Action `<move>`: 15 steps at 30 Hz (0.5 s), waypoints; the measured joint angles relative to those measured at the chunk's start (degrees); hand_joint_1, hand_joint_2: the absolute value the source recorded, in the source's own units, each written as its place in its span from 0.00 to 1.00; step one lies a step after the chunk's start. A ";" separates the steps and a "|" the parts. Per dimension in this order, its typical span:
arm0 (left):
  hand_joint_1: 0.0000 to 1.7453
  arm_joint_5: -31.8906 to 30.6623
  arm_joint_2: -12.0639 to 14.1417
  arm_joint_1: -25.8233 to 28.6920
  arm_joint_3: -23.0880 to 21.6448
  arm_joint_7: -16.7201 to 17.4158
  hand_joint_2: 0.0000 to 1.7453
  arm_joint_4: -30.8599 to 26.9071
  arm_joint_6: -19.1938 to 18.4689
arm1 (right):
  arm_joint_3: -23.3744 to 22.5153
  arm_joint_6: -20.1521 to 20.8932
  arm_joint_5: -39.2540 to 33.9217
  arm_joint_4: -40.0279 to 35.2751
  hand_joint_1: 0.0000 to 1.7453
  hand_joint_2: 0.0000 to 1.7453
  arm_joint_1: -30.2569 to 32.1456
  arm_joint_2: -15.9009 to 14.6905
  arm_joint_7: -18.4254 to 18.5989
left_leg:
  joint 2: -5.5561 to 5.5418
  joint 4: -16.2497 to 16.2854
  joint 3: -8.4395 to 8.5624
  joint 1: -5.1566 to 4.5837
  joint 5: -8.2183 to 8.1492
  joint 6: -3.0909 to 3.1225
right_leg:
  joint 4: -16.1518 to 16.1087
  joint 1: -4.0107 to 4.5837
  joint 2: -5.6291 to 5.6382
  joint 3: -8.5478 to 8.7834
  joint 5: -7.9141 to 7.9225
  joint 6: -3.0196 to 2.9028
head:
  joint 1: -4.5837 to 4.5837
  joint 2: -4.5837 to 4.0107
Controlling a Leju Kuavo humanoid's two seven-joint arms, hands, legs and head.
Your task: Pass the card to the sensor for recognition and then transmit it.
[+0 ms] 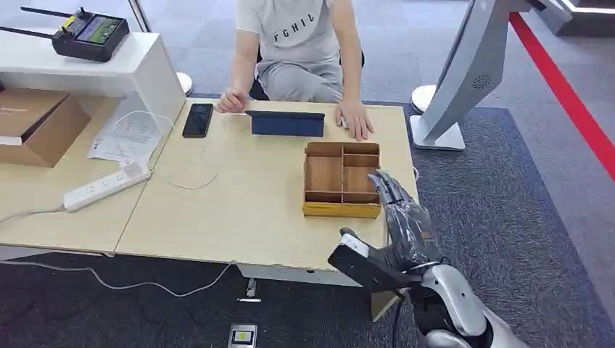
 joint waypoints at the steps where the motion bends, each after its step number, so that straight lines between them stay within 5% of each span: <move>1: 0.00 0.00 0.00 -0.10 0.02 0.13 0.00 0.00 -0.02 | 0.24 0.00 -0.48 -0.43 0.00 1.00 0.36 0.18 0.15 | 0.00 0.00 0.00 0.00 0.00 0.00 | 0.00 0.00 0.00 0.00 0.00 0.00 | 0.00 0.00; 7: 0.00 0.39 -0.09 -0.50 0.44 0.17 0.00 0.00 0.63 | 1.33 -5.53 0.68 0.57 0.00 1.00 1.87 2.76 -1.44 | -0.01 0.00 0.00 0.01 0.00 0.00 | 0.00 0.01 0.00 0.01 0.00 0.00 | -0.02 0.00; 15: 0.00 1.03 -0.17 -0.46 0.98 1.20 0.00 -0.02 0.92 | 1.66 -7.91 5.19 6.02 0.00 1.00 1.88 6.91 -1.97 | -0.01 0.00 -0.04 0.05 0.00 0.00 | 0.00 0.04 0.00 0.01 -0.01 -0.01 | 0.00 0.00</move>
